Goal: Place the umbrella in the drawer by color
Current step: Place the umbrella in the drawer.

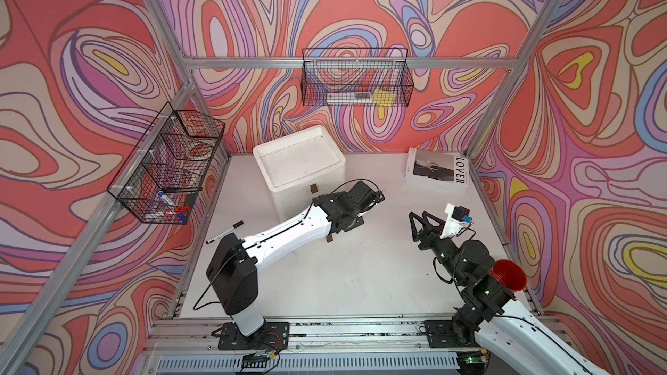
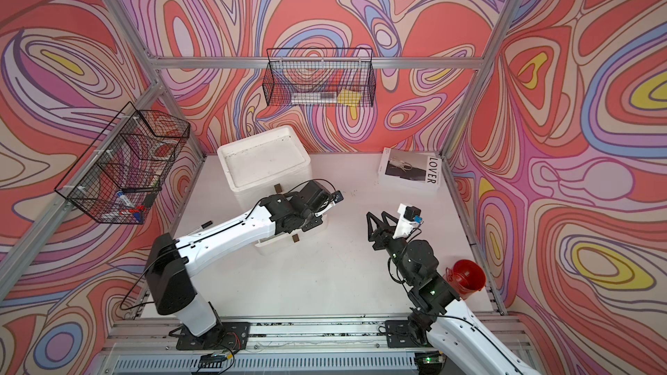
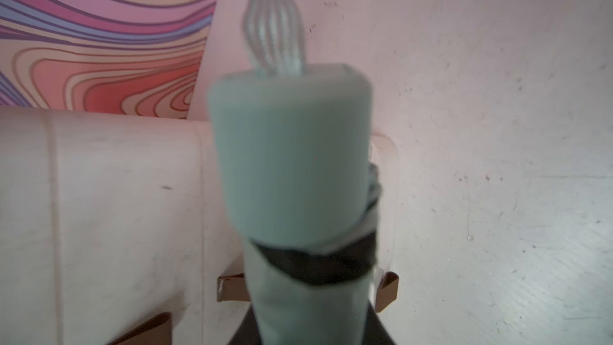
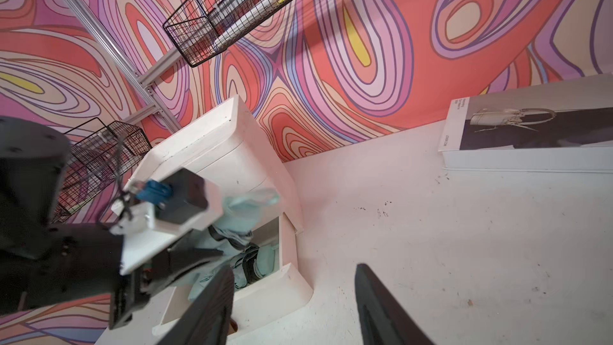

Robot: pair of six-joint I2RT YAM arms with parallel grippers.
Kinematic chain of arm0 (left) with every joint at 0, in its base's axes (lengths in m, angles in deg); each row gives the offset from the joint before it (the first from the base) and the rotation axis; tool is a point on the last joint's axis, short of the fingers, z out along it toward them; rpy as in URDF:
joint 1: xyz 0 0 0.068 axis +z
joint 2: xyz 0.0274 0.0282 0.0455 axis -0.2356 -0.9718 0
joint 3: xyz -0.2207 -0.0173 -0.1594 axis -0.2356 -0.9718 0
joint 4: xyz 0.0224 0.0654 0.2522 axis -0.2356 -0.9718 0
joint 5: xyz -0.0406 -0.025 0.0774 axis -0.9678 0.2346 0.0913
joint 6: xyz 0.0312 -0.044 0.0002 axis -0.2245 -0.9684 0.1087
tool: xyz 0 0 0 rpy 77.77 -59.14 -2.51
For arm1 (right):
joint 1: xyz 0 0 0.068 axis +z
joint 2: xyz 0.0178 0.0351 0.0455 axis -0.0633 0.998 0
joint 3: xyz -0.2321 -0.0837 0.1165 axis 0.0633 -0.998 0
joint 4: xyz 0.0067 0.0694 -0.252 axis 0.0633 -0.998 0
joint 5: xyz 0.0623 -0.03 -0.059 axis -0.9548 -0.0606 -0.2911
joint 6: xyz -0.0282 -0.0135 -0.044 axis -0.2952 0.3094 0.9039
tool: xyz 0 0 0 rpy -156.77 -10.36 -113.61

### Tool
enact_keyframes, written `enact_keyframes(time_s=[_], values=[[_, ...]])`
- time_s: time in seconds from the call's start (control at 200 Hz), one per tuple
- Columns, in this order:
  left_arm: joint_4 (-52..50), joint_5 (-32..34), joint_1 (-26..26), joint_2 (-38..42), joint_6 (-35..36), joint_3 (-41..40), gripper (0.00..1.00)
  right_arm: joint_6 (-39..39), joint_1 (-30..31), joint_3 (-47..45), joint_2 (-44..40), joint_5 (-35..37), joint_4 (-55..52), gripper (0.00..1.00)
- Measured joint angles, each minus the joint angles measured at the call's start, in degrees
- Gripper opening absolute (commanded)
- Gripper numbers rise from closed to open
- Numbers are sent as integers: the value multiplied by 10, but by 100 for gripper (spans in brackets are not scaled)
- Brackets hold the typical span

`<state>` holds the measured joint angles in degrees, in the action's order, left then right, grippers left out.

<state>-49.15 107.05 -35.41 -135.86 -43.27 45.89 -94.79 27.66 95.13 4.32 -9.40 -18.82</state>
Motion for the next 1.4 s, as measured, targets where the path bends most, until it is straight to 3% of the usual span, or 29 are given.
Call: enact_keyframes(time_s=[0.28,0.481,0.581,0.641,0.751,0.966,1.072,1.132,1.232,1.402], values=[[-70,-27,59,-20,10,-14,0,0,0,0,0,-3,5,61],[-109,-44,73,-71,-4,-14,0,0,0,0,0,-5,6,61],[-115,-63,93,-89,-21,-12,44,0,0,-1,3,-5,11,61],[-118,-66,103,-90,-29,-12,60,0,0,-1,8,-5,14,62],[-112,-43,105,-83,-38,-8,70,0,0,-1,18,-5,16,62],[-111,-13,103,-71,-67,21,77,0,0,-2,32,-5,19,62],[-113,-40,103,-41,-88,46,78,0,0,-2,42,-5,22,62],[-109,-59,103,-17,-100,64,86,0,0,-2,45,-5,23,62],[-90,-102,109,33,-126,85,91,0,0,-2,51,-4,29,62],[-35,-181,193,122,-208,101,97,0,0,-2,69,-3,33,62]])
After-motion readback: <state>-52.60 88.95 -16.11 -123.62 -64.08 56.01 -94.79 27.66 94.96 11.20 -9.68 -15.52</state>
